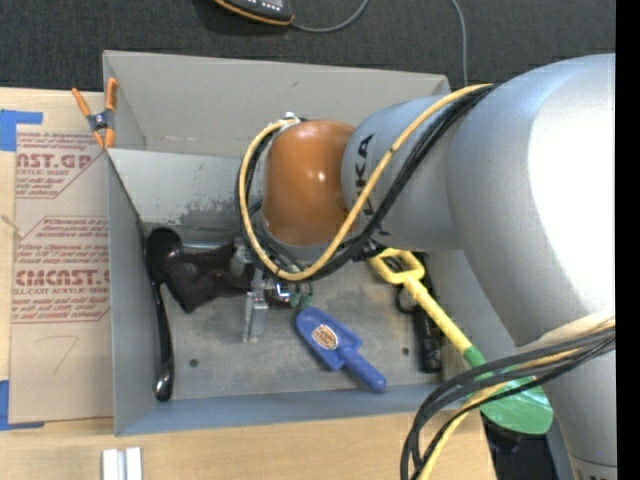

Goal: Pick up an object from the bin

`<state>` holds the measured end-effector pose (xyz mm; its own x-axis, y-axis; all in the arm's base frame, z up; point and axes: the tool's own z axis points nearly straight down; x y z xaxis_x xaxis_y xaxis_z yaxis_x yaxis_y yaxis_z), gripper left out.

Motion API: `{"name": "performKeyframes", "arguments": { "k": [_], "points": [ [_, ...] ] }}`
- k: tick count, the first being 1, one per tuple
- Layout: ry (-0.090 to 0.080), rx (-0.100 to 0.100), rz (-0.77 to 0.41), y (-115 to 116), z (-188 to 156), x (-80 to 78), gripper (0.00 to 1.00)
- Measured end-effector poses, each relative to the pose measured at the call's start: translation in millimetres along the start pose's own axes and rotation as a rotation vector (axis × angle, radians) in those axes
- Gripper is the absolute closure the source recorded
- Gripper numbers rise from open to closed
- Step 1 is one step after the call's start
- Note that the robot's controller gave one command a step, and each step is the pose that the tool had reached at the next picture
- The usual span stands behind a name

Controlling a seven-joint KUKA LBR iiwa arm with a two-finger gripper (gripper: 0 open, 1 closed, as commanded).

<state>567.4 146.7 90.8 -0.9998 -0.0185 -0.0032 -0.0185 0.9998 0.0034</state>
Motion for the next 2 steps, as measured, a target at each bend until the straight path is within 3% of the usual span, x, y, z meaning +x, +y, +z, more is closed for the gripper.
{"name": "performKeyframes", "arguments": {
  "k": [1, 2],
  "points": [
    [-0.017, -0.004, -0.218, -5, -71, -17.5, 0.00],
    [-0.002, -0.002, -0.030, -4, 24, -3.0, 0.00]
  ]
}}
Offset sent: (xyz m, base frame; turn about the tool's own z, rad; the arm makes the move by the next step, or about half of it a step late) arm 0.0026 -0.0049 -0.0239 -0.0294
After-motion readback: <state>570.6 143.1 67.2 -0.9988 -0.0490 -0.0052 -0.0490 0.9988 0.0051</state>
